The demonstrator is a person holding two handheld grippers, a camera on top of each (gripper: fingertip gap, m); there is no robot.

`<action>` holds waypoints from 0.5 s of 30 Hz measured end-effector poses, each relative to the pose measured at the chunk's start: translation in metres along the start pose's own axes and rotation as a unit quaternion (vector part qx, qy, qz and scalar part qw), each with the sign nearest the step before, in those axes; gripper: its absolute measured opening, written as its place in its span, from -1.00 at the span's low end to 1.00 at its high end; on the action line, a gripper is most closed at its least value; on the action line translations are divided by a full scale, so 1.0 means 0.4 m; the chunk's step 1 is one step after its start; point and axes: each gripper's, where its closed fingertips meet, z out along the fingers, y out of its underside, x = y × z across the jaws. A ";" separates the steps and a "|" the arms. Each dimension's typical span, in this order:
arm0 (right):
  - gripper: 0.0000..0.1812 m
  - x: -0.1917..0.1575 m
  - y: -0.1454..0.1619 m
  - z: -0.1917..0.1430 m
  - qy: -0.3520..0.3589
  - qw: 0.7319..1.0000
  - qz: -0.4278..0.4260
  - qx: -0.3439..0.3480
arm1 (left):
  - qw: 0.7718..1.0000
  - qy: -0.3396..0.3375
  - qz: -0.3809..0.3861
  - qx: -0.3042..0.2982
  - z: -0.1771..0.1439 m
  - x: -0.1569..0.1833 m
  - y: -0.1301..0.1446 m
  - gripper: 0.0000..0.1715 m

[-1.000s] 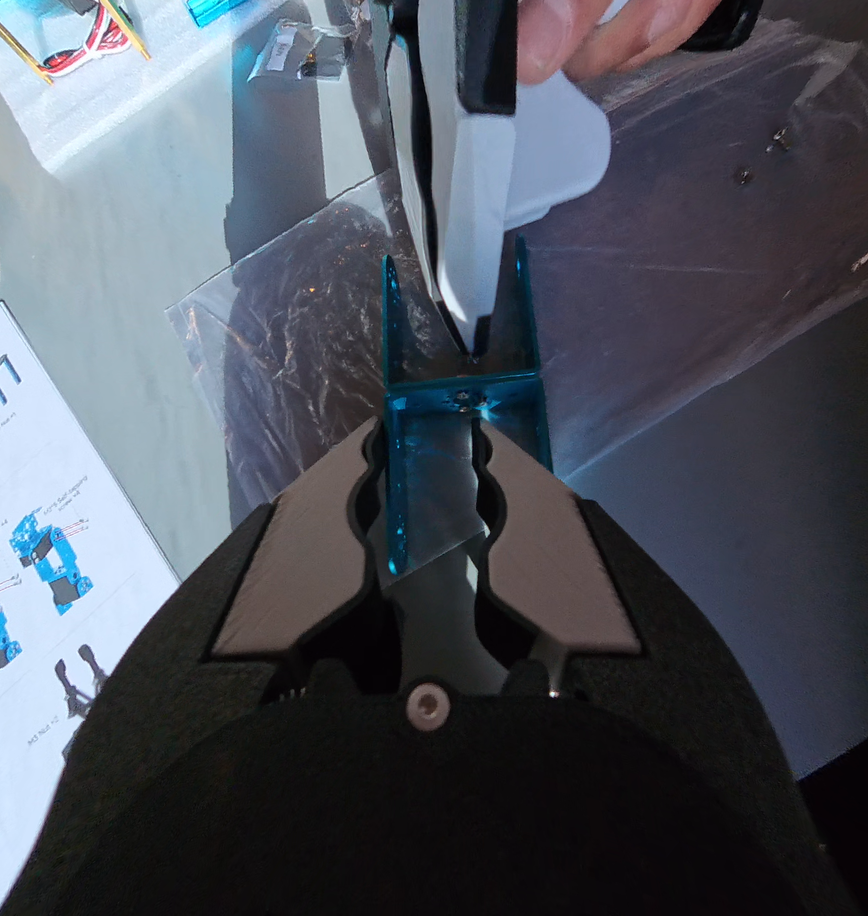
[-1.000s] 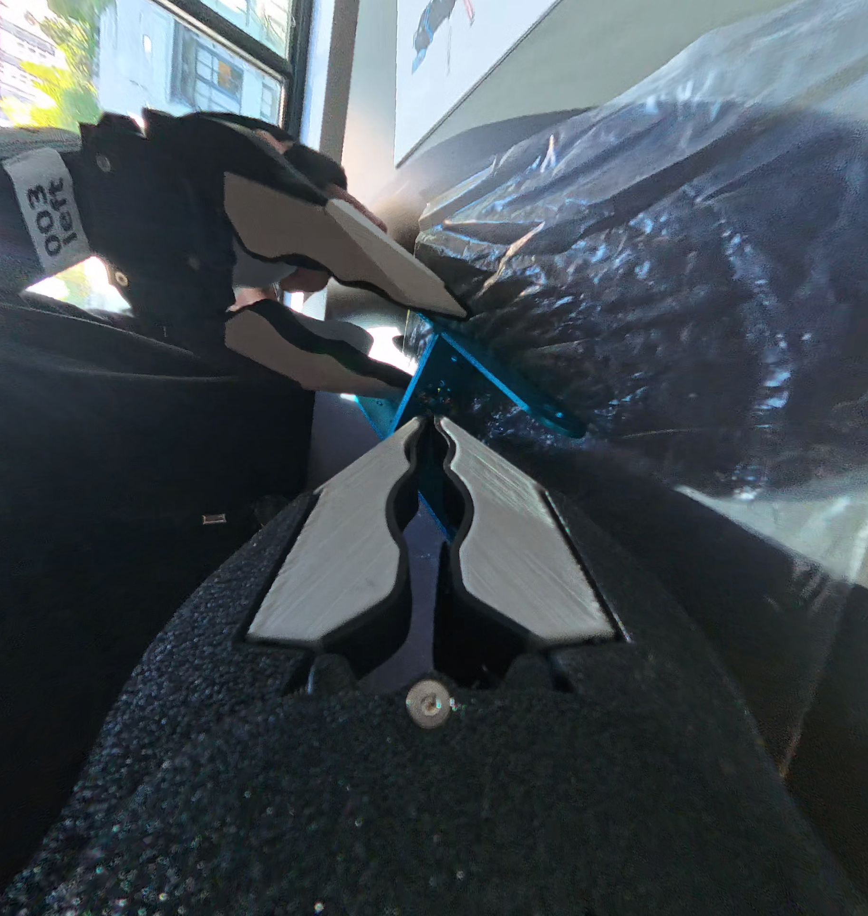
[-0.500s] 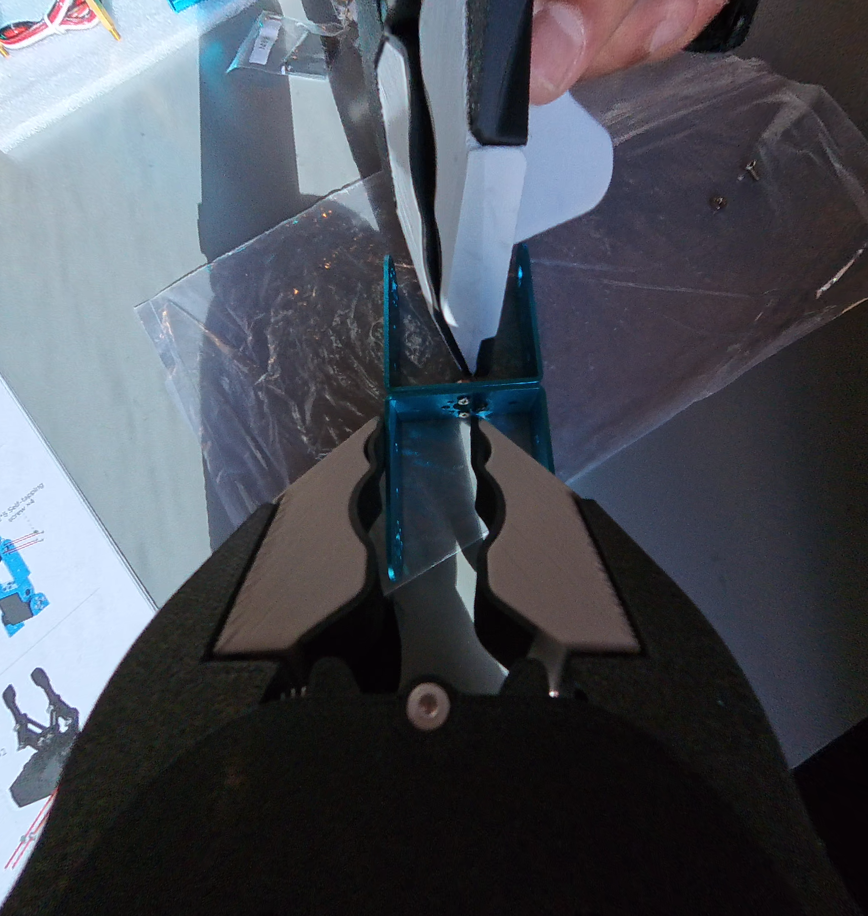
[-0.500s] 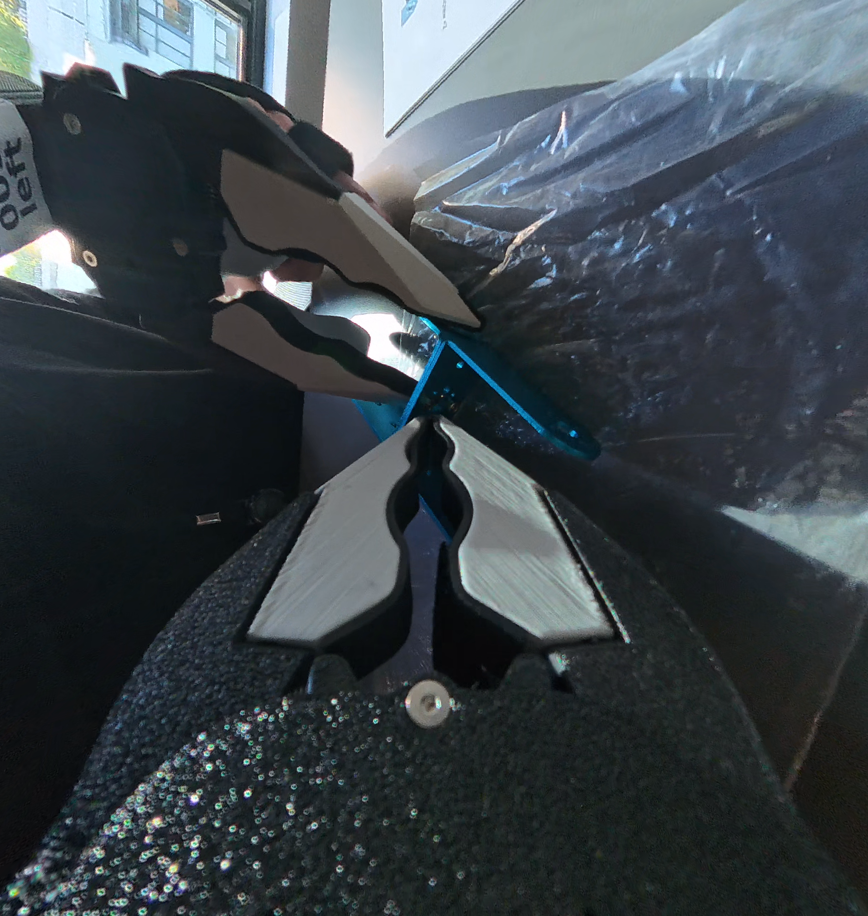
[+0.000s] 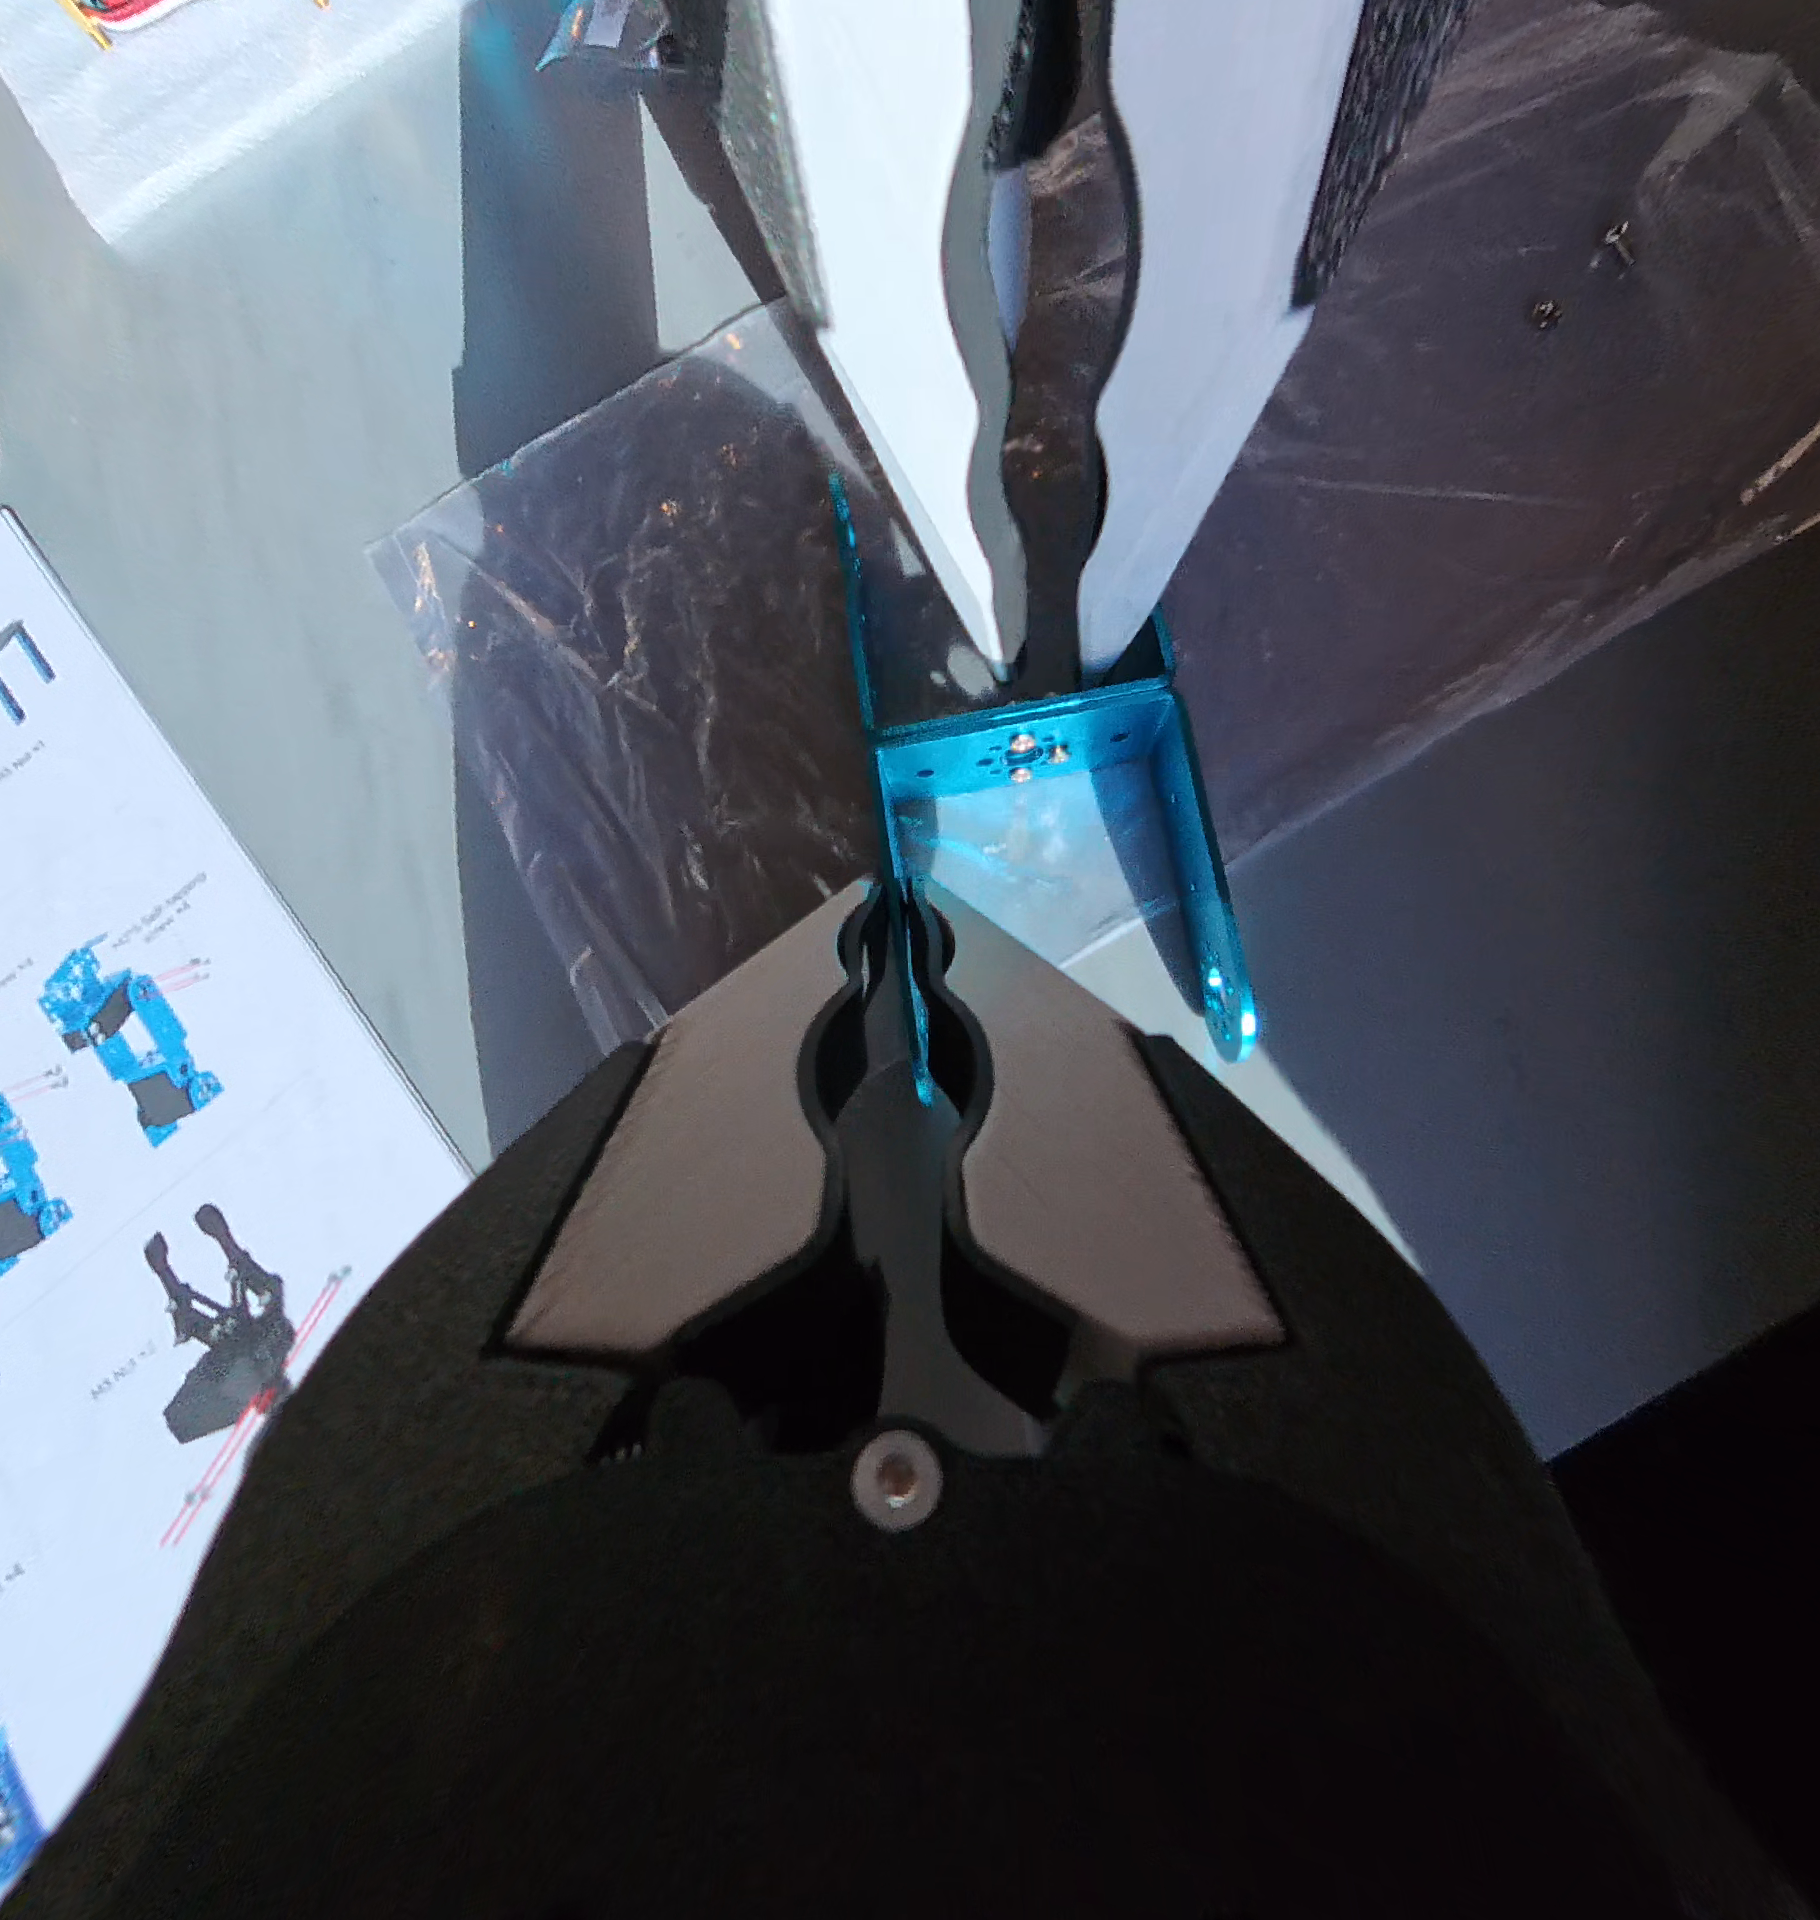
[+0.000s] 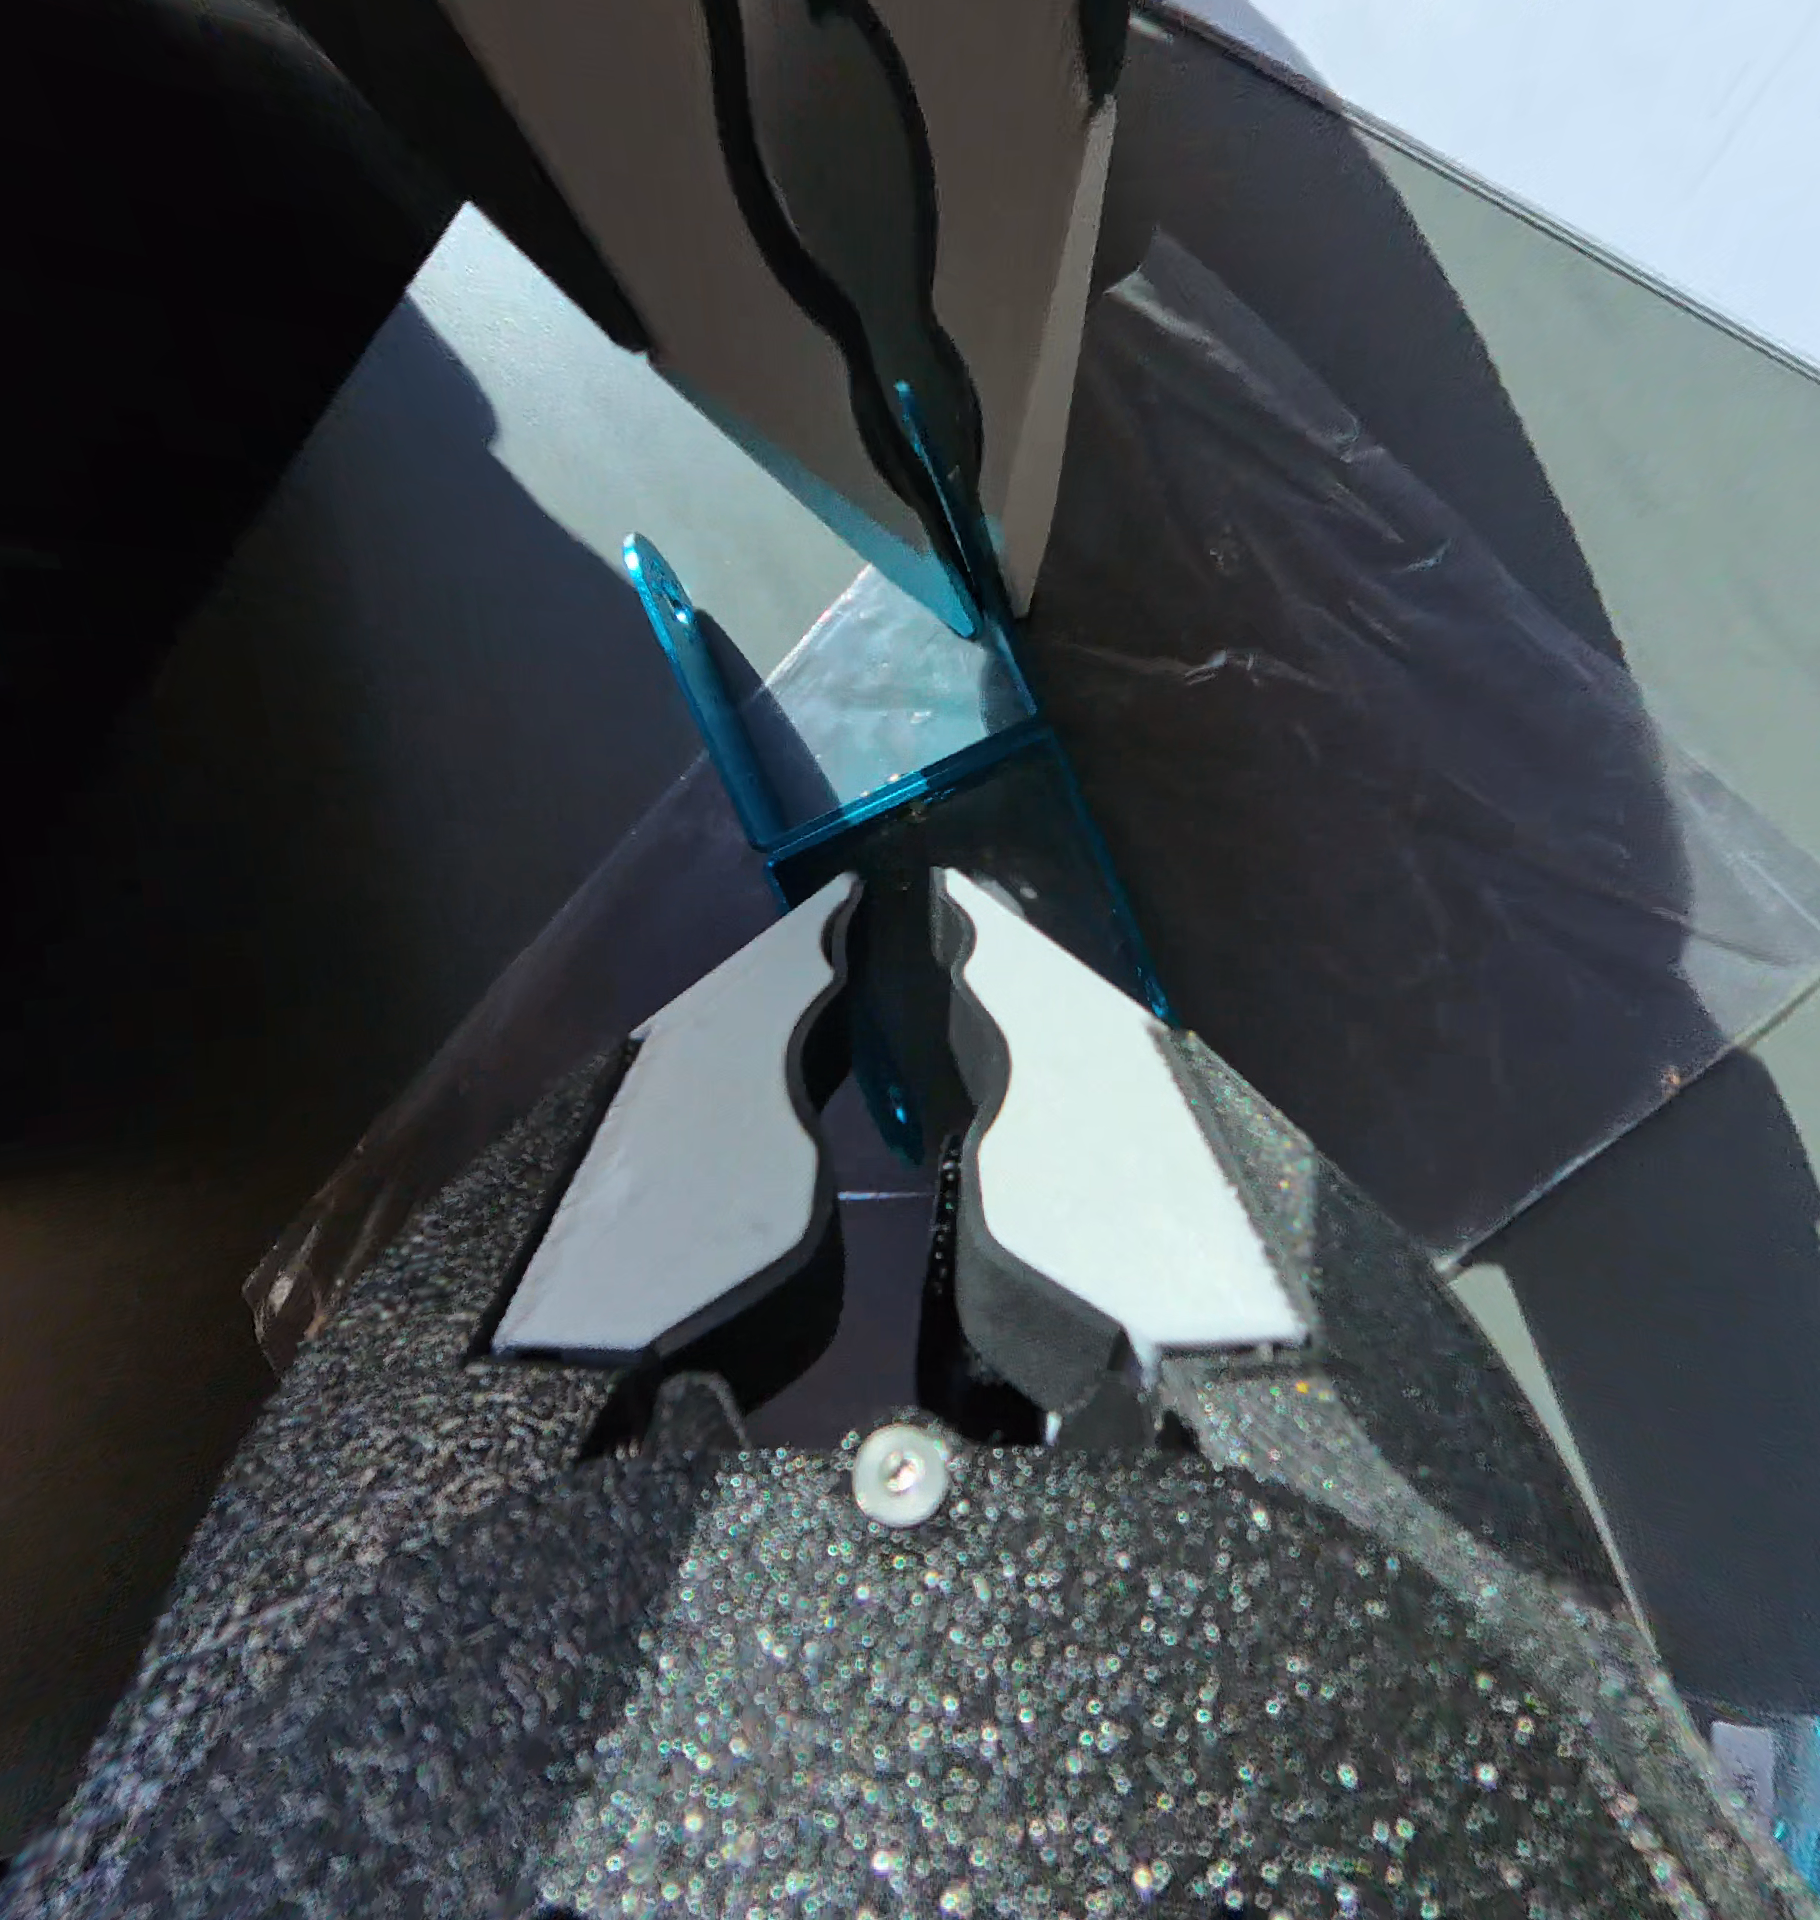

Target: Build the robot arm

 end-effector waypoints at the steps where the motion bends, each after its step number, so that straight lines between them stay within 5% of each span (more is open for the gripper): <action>1: -0.92 -0.004 0.001 0.008 -0.002 1.000 -0.002 -0.009 | 1.000 0.002 -0.005 0.002 -0.003 0.003 0.003 -0.98; 15: -0.91 -0.002 0.007 0.020 0.042 0.998 0.010 -0.051 | 1.000 -0.001 -0.011 0.004 -0.013 0.015 0.035 -0.93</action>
